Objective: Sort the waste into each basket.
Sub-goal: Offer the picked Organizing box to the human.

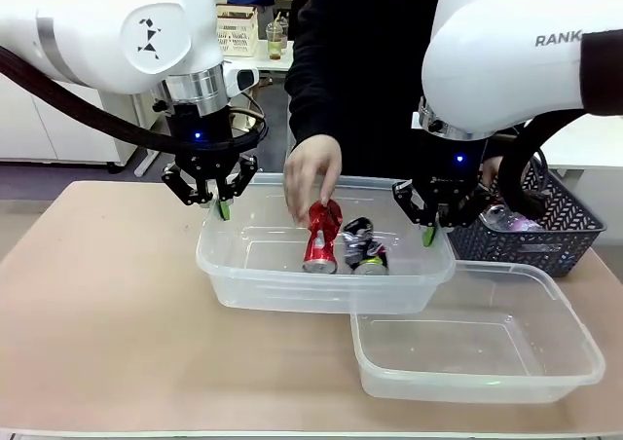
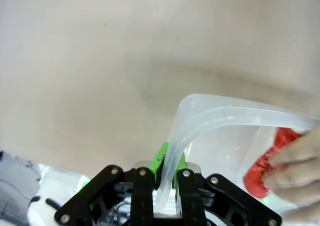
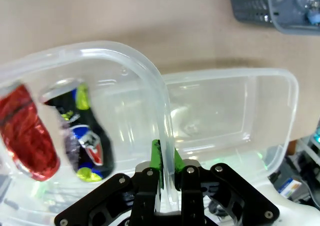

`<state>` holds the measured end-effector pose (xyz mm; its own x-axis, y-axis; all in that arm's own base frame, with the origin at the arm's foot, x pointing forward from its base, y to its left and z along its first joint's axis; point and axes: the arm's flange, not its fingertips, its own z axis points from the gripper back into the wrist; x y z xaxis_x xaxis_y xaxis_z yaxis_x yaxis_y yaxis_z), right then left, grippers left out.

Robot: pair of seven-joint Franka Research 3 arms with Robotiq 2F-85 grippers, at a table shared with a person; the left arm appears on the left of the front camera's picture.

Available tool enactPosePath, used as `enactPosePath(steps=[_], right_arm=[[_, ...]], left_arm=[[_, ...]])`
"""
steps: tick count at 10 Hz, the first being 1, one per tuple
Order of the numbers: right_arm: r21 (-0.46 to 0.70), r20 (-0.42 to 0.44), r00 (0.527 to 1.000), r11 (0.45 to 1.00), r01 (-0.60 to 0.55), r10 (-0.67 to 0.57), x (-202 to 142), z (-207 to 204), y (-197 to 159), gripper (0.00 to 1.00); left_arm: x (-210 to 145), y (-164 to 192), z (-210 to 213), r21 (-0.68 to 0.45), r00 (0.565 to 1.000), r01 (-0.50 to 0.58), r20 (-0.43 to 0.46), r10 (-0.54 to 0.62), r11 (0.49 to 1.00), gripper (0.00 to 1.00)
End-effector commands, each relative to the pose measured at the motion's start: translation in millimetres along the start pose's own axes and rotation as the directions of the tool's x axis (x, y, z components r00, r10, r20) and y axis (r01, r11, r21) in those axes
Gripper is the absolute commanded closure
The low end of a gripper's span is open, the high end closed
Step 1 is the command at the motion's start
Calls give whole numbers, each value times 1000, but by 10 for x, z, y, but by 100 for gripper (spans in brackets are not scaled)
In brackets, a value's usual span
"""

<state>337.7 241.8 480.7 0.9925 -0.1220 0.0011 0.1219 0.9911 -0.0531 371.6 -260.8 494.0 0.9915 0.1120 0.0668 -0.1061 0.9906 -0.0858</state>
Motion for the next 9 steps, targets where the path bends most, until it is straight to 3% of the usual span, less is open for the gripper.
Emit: enactPosePath(steps=[1, 9], right_arm=[[0, -3, 1000, 1000, 0, 0, -4, -16, 2, 95], [0, -3, 1000, 1000, 0, 0, -4, -16, 2, 95]], left_arm=[[1, 2, 44, -10, 1000, -9, 8, 9, 1000, 93], [1, 2, 44, -10, 1000, -9, 8, 9, 1000, 93]])
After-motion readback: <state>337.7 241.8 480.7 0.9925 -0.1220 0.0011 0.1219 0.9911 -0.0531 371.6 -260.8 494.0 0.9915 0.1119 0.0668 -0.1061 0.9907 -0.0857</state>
